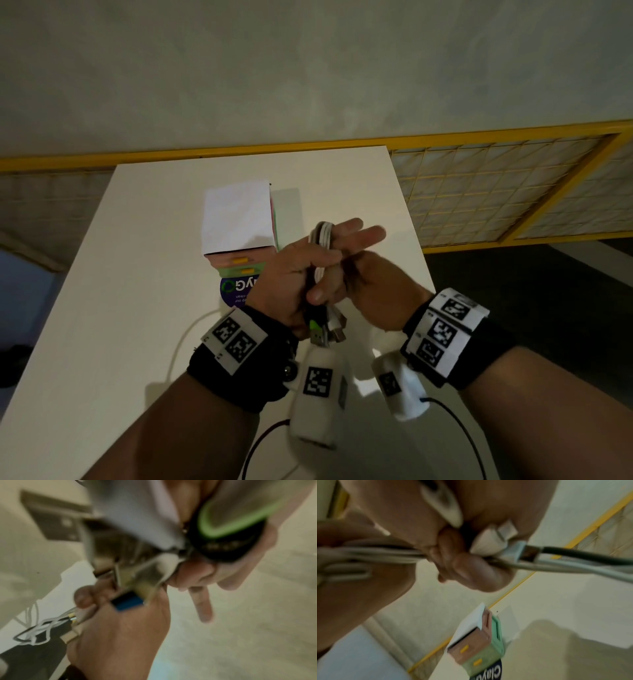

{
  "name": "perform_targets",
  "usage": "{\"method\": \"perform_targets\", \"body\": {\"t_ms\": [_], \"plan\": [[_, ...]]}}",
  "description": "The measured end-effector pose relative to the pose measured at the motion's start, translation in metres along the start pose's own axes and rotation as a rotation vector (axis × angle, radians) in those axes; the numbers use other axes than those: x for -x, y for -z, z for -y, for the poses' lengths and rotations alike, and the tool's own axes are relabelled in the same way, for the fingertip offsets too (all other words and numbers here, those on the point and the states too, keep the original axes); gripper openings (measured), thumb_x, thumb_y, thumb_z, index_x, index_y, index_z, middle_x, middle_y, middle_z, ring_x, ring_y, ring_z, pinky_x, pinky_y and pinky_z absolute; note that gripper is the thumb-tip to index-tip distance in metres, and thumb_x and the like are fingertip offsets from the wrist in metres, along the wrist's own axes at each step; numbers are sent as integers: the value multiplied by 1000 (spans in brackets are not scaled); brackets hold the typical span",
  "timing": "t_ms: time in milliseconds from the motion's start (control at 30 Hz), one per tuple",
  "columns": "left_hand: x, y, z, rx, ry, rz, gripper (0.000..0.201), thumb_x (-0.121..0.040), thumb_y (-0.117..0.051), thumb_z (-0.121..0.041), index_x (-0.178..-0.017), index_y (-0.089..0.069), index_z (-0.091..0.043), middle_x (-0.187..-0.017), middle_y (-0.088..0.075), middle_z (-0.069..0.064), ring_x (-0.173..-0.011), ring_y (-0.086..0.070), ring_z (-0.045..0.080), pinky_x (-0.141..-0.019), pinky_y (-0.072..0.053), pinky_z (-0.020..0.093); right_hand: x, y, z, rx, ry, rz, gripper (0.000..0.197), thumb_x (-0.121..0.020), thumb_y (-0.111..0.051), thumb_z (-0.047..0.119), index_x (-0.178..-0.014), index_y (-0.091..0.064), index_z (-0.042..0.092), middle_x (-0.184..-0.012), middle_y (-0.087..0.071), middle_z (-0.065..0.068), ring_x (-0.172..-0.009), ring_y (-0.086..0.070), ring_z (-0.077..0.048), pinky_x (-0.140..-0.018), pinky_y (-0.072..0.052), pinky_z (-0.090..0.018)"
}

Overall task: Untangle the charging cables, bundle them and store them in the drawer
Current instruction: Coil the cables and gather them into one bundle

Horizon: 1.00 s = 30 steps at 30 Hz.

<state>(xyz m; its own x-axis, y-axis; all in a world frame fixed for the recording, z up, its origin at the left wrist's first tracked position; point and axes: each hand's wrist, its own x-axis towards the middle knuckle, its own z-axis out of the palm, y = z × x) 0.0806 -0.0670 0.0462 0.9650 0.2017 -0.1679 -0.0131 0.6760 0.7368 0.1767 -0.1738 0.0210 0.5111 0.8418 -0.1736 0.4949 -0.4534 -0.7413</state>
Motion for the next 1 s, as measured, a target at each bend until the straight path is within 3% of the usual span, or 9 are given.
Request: {"method": "perform_targets", "body": {"t_ms": [133, 267, 367, 467, 633, 767, 833, 933, 1000], "plan": [[-4, 4, 5, -42, 48, -144, 66, -65, -42, 4, -131, -46, 8, -122, -69, 16, -33, -30, 8, -46, -18, 28, 4, -4, 8, 40, -31, 277, 36, -94, -47, 0, -127, -44, 11, -95, -60, -8, -61, -58, -16, -55, -54, -27], [-10, 9, 9, -87, 28, -320, 49, -84, -40, 15, -131, -45, 3, -128, -68, 8, -38, -41, 13, -43, -39, 20, 4, -7, 10, -53, -161, 467, 26, -88, -55, -7, -113, -53, 1, -78, -63, -9, -65, -60, -26, -59, -54, -42], [-11, 8, 15, -159, -32, -417, 40, -90, -43, 14, -128, -46, 1, -133, -65, 8, -41, -50, 13, -45, -45, 21, 3, -6, 13, -6, -203, 461, 19, -89, -53, -6, -106, -60, -6, -66, -57, 2, -55, -56, -16, -51, -49, -27], [-11, 8, 17, -343, -95, -444, 50, -92, -49, 10, -137, -43, -8, -139, -59, -1, -49, -60, 10, -54, -51, 26, 2, -6, 12, -145, -232, 472, 19, -84, -50, -12, -97, -64, -15, -68, -61, -9, -53, -57, -18, -57, -55, -36], [-10, 14, 13, -918, -222, -327, 33, -92, -53, 1, -118, -55, -19, -151, -40, -9, -98, -66, -8, -75, -59, 28, 7, -7, 13, -368, -280, 333, 33, -84, -39, -11, -68, -63, 6, -63, -61, -9, -49, -55, -18, -62, -53, -36], [-9, 17, 11, -1252, -226, -129, 18, -96, -53, -4, -85, -40, -6, -98, -62, 6, -72, -56, 5, -79, -53, 23, 9, 0, 11, -520, -287, 408, 46, -80, -41, -20, -53, -64, 10, -56, -61, -9, -40, -51, -14, -50, -46, -30], [-10, 24, 14, -1353, -287, -85, 22, -99, -52, -13, -82, -39, -10, -65, -44, 5, -55, -40, 13, -74, -47, 21, 10, 2, 7, -603, -277, 453, 62, -84, -42, -21, -39, -62, 17, -41, -58, 2, -32, -48, -7, -41, -40, -22], [-12, 35, 19, -1509, -373, -7, 42, -99, -42, -47, -85, -38, -8, -62, -36, -3, -52, -39, 14, -80, -50, 36, 10, 3, 7, -605, -277, 467, 58, -83, -44, -23, -51, -69, 19, -39, -58, 3, -31, -47, -7, -43, -39, -23], [-9, 35, 21, -1548, -386, 45, 55, -94, -28, -64, -82, -35, -10, -59, -31, -7, -48, -34, 9, -62, -47, 32, 10, 6, 12, -509, -283, 486, 57, -83, -48, -20, -49, -70, 20, -38, -57, 2, -31, -46, -8, -49, -39, -29]]}}
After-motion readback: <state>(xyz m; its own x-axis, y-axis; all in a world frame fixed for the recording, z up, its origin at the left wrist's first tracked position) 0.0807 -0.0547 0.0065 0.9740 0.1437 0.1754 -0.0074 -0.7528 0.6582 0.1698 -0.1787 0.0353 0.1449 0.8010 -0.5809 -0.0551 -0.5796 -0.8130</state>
